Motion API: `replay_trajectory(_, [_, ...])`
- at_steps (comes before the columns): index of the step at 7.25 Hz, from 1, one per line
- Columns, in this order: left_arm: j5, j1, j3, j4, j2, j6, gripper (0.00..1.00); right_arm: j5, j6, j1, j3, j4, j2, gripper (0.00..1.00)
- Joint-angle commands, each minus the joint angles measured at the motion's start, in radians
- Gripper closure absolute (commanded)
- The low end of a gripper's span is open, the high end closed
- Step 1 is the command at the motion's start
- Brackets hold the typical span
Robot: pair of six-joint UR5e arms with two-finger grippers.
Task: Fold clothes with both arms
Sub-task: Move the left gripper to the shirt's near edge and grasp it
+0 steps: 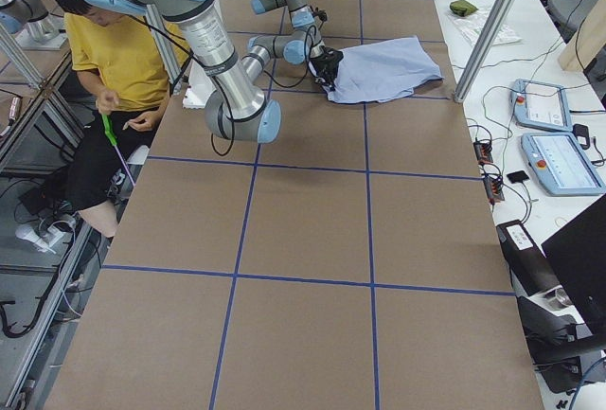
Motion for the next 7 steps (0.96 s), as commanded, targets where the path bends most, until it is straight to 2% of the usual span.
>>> replay_trajectory(1, [-0.024,0.001,-0.021,0.037,0.003,0.021,0.31,0.0,0.0,0.0,0.0,0.0,-0.002,1.0])
replay_trajectory(2, [-0.027,0.001,-0.021,0.042,0.003,0.024,0.27,0.0,0.0,0.0,0.0,0.0,-0.008,1.0])
replay_trajectory(4, [-0.027,0.02,-0.018,0.045,-0.003,0.029,0.26,0.0,0.0,0.0,0.003,0.0,-0.007,1.0])
replay_trajectory(5, [-0.024,0.021,-0.018,0.043,-0.005,0.029,0.31,0.0,0.0,0.0,0.006,0.0,-0.008,1.0])
replay_trajectory(7, [-0.021,0.022,-0.015,0.043,-0.005,0.027,0.52,0.0,0.0,0.0,0.008,0.0,-0.005,1.0])
